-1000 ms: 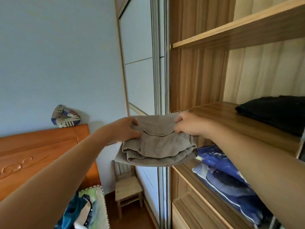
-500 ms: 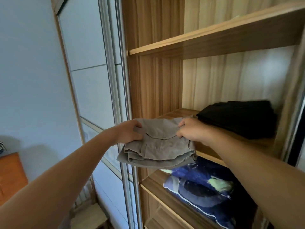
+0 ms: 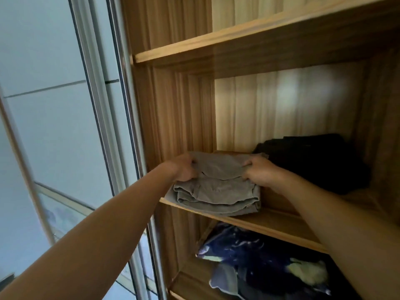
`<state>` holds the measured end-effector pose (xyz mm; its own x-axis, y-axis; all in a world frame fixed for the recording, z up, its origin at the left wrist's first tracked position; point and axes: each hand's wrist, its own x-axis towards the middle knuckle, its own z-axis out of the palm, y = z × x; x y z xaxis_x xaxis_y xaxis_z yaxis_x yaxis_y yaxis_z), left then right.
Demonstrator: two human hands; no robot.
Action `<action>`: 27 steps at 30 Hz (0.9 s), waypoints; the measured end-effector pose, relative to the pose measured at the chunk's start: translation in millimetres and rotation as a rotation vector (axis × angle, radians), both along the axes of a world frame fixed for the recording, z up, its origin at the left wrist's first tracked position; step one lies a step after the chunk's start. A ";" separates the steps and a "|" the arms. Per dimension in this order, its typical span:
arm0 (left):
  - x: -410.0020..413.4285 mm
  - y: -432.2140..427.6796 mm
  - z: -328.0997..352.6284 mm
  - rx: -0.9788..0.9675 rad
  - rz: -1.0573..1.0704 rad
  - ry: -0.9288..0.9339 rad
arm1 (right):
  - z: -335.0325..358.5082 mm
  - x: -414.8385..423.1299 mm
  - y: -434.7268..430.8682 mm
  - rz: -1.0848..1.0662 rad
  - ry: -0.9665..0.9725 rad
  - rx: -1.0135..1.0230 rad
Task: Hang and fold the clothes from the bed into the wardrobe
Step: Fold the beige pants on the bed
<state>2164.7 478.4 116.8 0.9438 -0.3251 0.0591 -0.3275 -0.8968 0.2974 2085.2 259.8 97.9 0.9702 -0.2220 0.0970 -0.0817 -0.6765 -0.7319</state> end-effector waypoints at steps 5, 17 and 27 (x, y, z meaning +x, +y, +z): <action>66.9 -23.6 1.3 0.131 0.010 -0.073 | -4.2 62.7 -1.7 -0.075 -0.016 -0.001; 172.9 -89.0 -7.8 0.067 0.014 -0.147 | -3.6 157.8 -44.9 -0.118 -0.075 -0.123; 227.5 -123.8 -42.7 0.189 -0.164 -0.108 | -12.3 196.6 -50.7 -0.275 -0.013 -0.924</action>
<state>2392.2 354.6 74.1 0.8690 -0.4883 0.0802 -0.4940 -0.8653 0.0851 2281.8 209.2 85.5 0.8934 -0.2723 0.3575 -0.3190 -0.9445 0.0778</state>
